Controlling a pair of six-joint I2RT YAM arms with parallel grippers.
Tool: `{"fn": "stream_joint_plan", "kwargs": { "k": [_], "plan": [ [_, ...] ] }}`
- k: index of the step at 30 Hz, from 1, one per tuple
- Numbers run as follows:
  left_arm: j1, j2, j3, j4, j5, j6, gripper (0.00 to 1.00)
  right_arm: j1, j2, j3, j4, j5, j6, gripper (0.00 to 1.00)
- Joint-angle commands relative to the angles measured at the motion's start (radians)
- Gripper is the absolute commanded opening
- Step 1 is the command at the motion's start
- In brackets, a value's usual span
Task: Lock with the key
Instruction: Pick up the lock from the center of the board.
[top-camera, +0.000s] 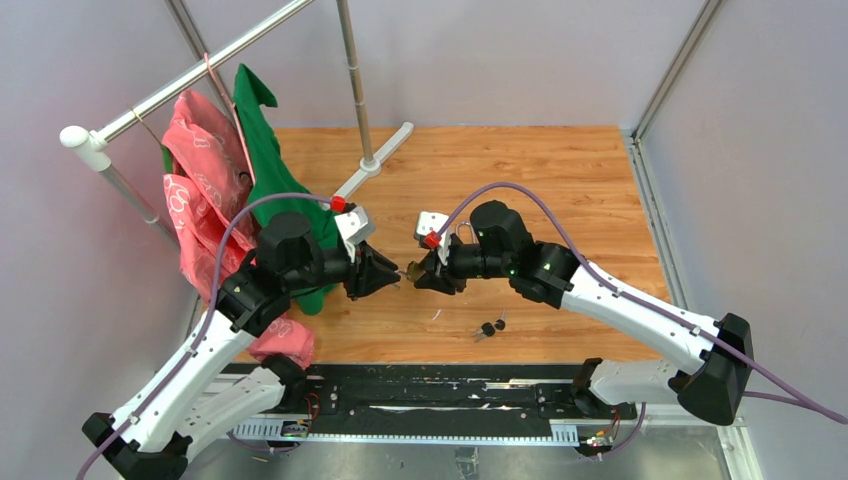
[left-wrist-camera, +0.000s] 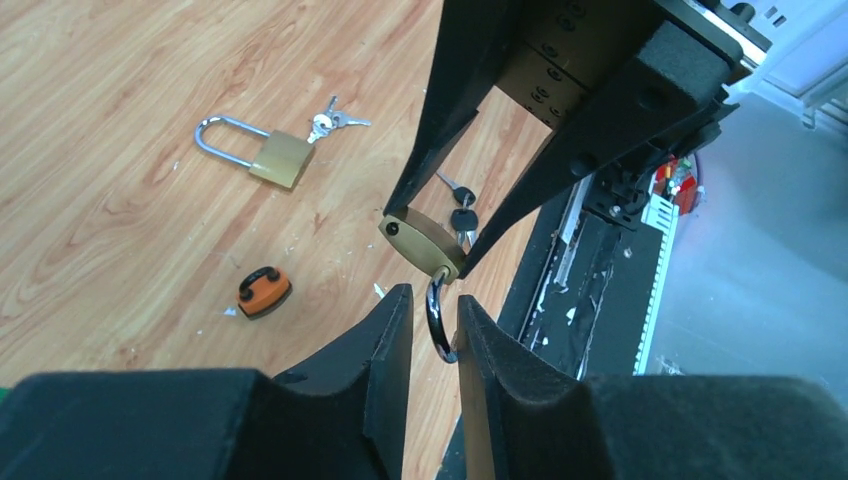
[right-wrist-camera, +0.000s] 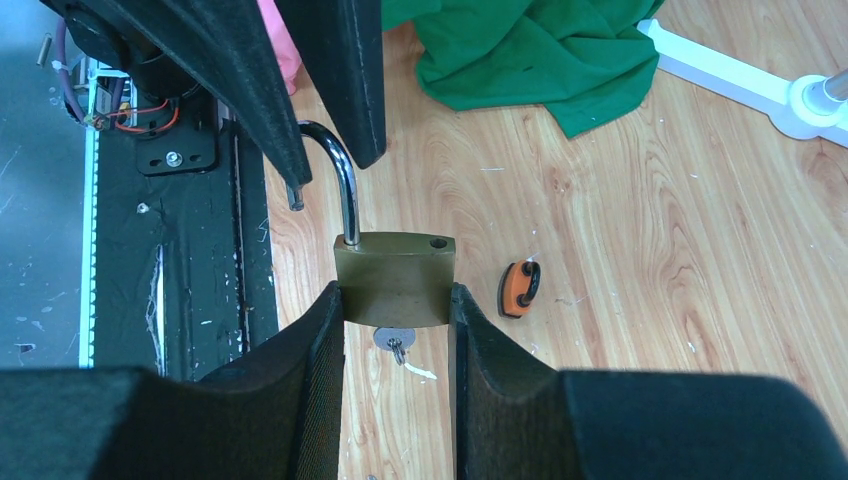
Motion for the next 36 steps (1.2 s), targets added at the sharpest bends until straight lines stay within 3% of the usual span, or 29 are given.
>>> {"fn": "stream_joint_plan", "kwargs": {
  "k": [1,9,18,23,24,27,28,36],
  "plan": [
    [-0.005,-0.004,-0.009,-0.005,0.052,0.040,0.29,0.018,-0.016,0.005,0.030,0.012,-0.022,0.00],
    [-0.008,-0.010,-0.006,-0.061,0.073,0.210,0.36,0.020,-0.002,0.023,0.021,-0.021,-0.030,0.00],
    [-0.018,0.002,0.008,-0.022,0.062,0.181,0.00,0.020,-0.002,0.024,0.013,-0.110,-0.035,0.00],
    [-0.019,-0.010,0.005,-0.019,0.047,0.206,0.00,0.019,-0.006,0.020,-0.013,-0.148,-0.064,0.00],
    [-0.019,-0.012,0.006,-0.016,0.037,0.200,0.00,0.020,-0.008,0.013,-0.013,-0.136,-0.068,0.11],
    [-0.019,-0.011,0.005,0.005,-0.042,0.129,0.00,0.018,-0.024,-0.025,0.040,-0.031,-0.047,0.66],
    [-0.019,-0.010,0.002,0.008,-0.056,0.107,0.00,0.018,-0.031,-0.041,0.068,-0.001,-0.033,0.75],
    [-0.019,-0.027,-0.036,0.031,-0.014,0.090,0.00,0.026,-0.057,-0.149,0.256,-0.024,0.035,0.80]
  ]
}}
